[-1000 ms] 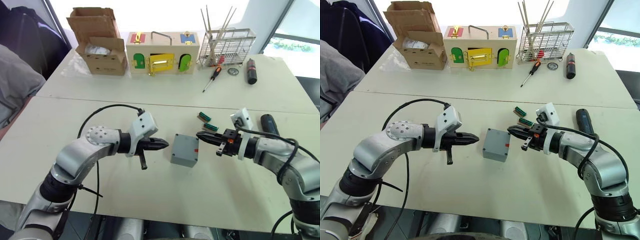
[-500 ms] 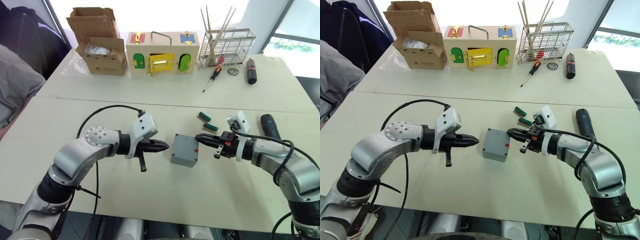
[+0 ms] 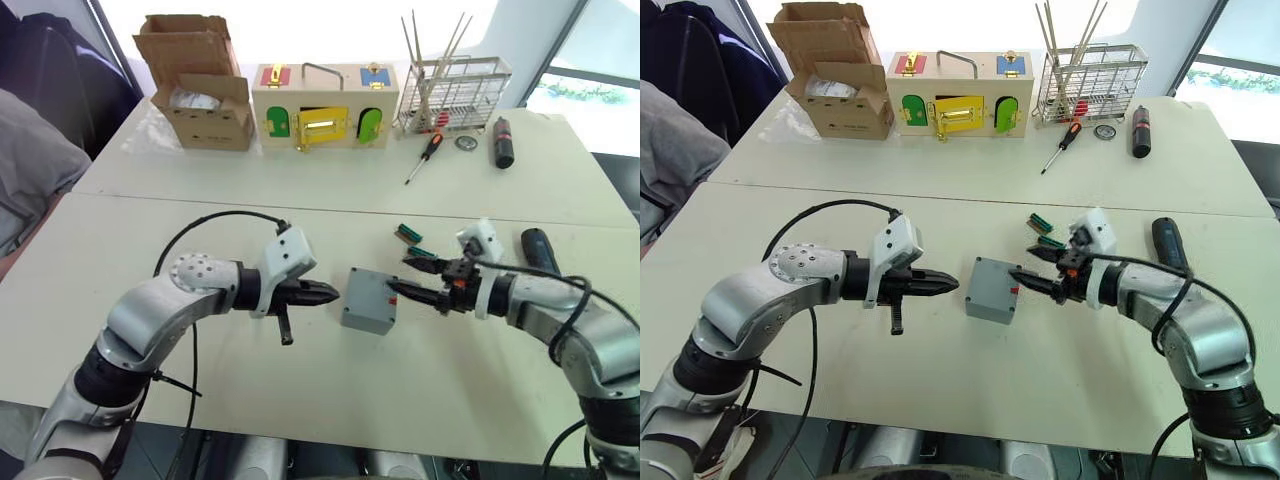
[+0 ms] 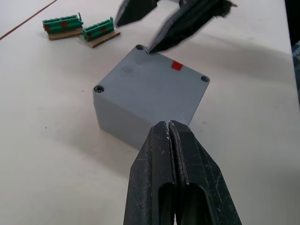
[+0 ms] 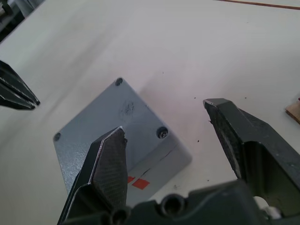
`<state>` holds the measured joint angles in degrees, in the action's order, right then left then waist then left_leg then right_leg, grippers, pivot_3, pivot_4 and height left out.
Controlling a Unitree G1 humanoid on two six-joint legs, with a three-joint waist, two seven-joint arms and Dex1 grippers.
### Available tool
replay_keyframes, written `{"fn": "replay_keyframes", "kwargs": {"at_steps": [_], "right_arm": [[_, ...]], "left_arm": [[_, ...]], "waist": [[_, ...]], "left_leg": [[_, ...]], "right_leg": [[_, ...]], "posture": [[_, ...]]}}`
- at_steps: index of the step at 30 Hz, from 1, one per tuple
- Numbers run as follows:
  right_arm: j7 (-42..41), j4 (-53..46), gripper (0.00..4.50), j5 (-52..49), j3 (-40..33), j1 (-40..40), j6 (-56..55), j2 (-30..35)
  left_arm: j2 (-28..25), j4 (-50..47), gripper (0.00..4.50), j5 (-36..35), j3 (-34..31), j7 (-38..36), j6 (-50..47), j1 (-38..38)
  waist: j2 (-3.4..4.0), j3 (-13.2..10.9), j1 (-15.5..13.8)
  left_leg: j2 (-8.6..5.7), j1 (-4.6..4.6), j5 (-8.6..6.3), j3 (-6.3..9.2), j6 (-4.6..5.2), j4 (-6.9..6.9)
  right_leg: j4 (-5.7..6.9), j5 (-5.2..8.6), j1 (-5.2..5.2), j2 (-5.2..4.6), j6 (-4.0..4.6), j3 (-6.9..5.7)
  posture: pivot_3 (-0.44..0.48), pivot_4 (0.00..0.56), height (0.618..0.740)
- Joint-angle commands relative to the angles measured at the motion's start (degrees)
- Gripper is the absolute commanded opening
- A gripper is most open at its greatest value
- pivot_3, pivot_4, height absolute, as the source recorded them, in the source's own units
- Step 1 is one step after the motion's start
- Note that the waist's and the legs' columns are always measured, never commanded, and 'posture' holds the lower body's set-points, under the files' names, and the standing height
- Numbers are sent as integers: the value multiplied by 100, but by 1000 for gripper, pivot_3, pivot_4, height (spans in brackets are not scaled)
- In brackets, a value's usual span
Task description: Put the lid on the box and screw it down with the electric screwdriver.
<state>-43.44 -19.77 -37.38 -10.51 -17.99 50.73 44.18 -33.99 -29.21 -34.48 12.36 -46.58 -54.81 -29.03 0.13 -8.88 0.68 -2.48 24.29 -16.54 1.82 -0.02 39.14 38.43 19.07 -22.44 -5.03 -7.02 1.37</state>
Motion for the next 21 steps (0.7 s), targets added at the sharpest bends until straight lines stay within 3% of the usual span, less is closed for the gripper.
{"fn": "replay_keyframes", "kwargs": {"at_steps": [1,4,7,12,16,21], "right_arm": [[-66,889,2875,-384,-890,-994,668,810],[-397,2024,2875,320,-359,-1513,551,1794],[-691,3021,2875,823,319,-2084,649,2338],[-2365,4082,4271,1901,2380,-2972,1280,3400],[-3622,4564,4271,2539,3605,-3488,1564,3519],[-3845,5392,4271,3143,4126,-3745,1649,3143]], "left_arm": [[100,-177,0,-362,-311,-36,-31,-225],[-37,-432,0,-404,-126,-224,46,-324],[-64,-641,0,-530,-10,-321,26,-341],[-253,-861,0,-287,403,-471,232,-233],[-170,-893,0,-136,644,-381,344,-210],[-135,-988,0,124,822,-167,455,-128]], "waist": [[0,0,-6],[0,0,-24],[0,0,18],[28,-5,22],[27,-5,16],[28,-5,7]], "left_leg": [[0,-1,0,2,0,0],[0,0,-2,9,3,-6],[1,0,-5,1,8,-17],[2,-1,-6,-21,10,-7],[6,1,-7,-19,13,-8],[6,1,-7,-20,12,-5]], "right_leg": [[-2,0,4,0,0,-1],[-10,0,8,-1,0,-4],[-25,0,10,-3,0,1],[-23,0,2,-3,0,11],[-28,0,4,1,0,9],[-25,0,2,0,0,11]], "posture": [[0,150,740],[0,150,740],[0,150,740],[0,150,740],[0,150,740],[0,150,740]]}}
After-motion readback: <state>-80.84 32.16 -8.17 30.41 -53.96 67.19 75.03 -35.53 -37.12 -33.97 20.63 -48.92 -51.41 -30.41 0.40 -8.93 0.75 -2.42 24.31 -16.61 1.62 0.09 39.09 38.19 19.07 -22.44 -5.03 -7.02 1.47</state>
